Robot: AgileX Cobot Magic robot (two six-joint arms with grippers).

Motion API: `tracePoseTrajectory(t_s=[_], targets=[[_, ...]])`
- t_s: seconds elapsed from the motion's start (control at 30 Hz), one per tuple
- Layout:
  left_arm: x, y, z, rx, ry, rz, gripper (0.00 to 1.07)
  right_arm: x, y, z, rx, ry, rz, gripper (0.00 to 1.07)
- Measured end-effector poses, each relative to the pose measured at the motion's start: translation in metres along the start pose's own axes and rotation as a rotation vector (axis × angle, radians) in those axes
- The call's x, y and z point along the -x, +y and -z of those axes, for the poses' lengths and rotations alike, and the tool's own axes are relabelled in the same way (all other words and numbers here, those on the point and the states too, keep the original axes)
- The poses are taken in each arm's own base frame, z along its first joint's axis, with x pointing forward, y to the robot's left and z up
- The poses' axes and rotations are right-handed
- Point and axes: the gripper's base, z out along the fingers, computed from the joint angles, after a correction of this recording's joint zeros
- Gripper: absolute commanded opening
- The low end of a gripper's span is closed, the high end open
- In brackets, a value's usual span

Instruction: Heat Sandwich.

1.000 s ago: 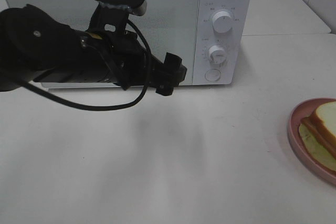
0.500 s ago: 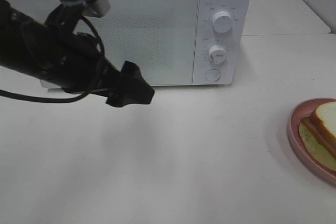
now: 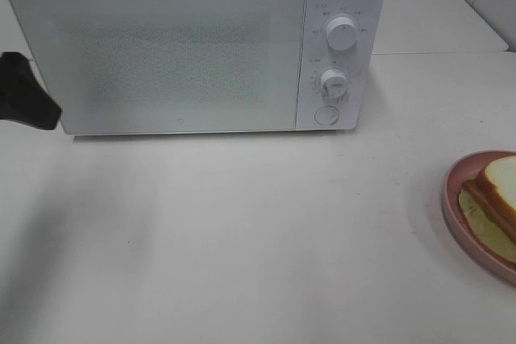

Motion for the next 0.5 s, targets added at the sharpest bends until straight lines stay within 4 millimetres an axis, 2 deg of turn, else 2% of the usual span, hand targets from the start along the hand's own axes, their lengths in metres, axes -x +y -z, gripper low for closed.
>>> tracePoseTrajectory(t_s=[0.23,0.3,0.5], targets=[[-0.012,0.031,0.029,0.082,0.003,0.152,0.98,0.000,0.000,0.000,0.000,0.000,0.000,0.75],[-0.014,0.033,0.032,0.092,0.007,0.177,0.98,0.000,0.000,0.000,0.000,0.000,0.000,0.75],[-0.039,0.038,0.048,0.220,0.042,0.260,0.98,0.000,0.000,0.000,0.000,0.000,0.000,0.75]])
